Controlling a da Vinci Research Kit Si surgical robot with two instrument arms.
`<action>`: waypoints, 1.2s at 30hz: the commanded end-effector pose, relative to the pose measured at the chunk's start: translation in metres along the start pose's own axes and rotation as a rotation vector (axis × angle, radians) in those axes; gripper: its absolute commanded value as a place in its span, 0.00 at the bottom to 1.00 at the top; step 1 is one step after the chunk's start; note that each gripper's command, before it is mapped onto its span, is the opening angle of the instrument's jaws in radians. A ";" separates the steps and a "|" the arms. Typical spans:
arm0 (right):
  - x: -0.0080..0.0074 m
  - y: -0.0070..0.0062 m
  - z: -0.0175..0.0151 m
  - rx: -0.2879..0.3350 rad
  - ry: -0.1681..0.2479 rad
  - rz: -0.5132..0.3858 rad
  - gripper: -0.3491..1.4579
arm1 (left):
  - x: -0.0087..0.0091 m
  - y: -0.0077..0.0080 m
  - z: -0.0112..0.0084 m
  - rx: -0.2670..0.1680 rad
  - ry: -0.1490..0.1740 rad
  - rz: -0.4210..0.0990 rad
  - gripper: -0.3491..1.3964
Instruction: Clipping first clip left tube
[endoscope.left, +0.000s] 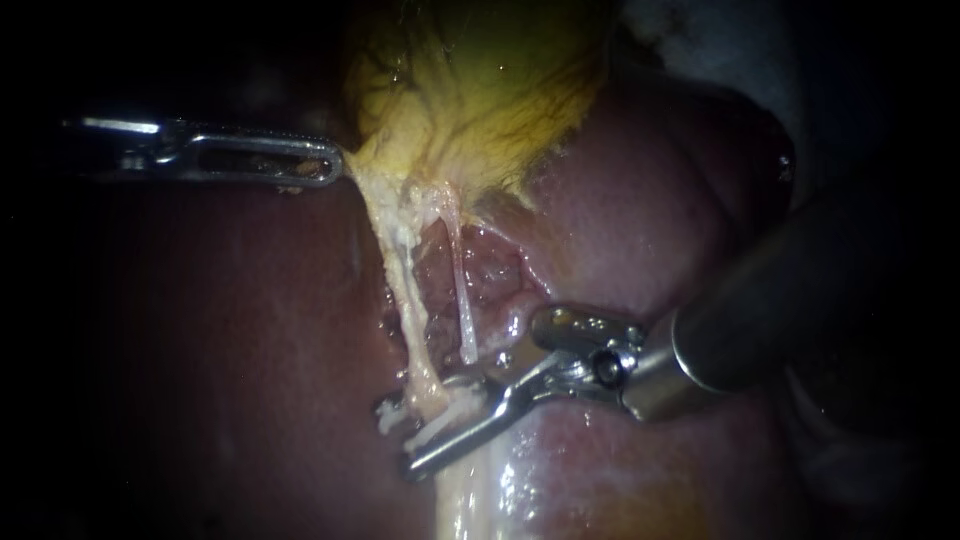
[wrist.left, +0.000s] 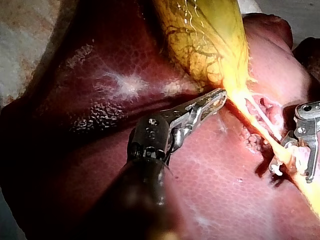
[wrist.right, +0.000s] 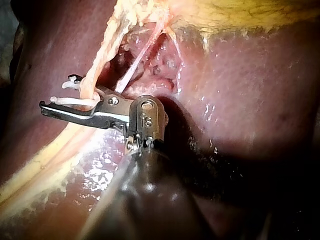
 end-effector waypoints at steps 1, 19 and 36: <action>0.0000 0.0000 0.0001 -0.003 0.005 0.000 0.49 | 0.0000 0.0000 0.0000 0.000 0.000 0.000 0.00; 0.0004 0.0008 -0.0014 -0.035 0.021 0.043 0.26 | 0.0000 0.0000 0.0000 0.000 0.000 0.000 0.00; 0.0002 0.0005 -0.0015 -0.030 -0.003 0.102 0.00 | 0.0000 0.0000 0.0000 0.000 0.000 0.000 0.00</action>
